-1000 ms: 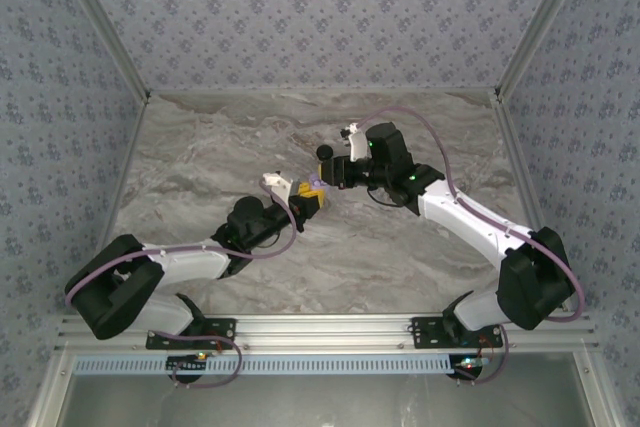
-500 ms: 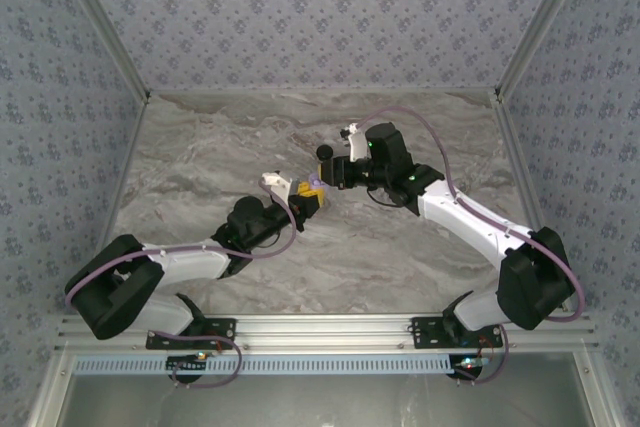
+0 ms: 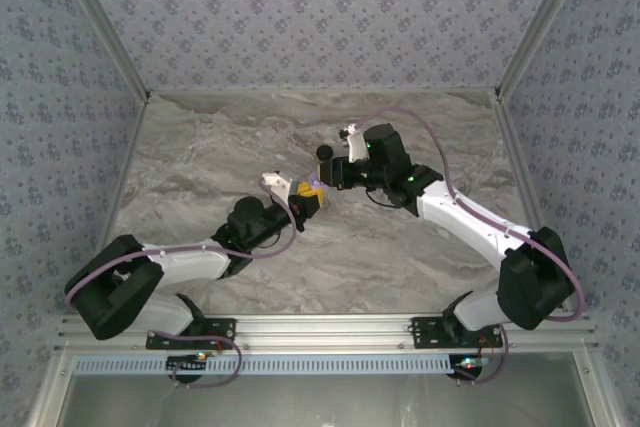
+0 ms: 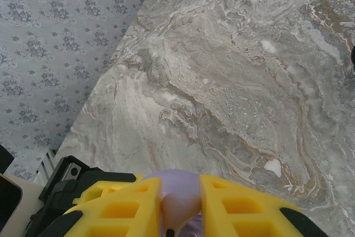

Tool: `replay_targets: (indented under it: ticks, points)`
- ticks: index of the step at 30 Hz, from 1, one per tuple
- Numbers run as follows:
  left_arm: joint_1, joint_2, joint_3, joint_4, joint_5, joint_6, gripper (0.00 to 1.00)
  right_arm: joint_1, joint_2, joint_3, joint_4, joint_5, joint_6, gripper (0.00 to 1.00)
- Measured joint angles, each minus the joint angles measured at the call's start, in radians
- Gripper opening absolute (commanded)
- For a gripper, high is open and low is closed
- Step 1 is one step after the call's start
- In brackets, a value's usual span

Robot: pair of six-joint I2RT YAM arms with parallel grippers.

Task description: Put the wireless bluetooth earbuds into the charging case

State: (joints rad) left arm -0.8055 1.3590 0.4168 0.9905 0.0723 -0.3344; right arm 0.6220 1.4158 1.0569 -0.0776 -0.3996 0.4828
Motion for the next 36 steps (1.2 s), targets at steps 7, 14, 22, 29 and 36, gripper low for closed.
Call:
replay_targets:
  ticks: [7,14,22,29,36]
  points:
    - [0.0,-0.005,0.0,-0.011,-0.005,-0.001,0.12,0.013,0.0,-0.006,0.008,0.034,0.001,0.23]
    - [0.0,-0.006,0.0,-0.024,-0.011,-0.008,0.12,0.026,0.0,-0.012,0.009,0.07,0.004,0.22]
    - [0.0,-0.011,0.0,-0.029,-0.014,-0.008,0.12,0.035,0.0,-0.015,0.018,0.094,0.012,0.21]
    - [0.0,-0.014,0.0,-0.032,-0.022,-0.008,0.12,0.041,0.0,-0.019,0.026,0.108,0.027,0.22]
    - [0.0,-0.03,0.0,-0.046,-0.034,-0.008,0.12,0.046,-0.003,-0.019,0.026,0.124,0.027,0.23]
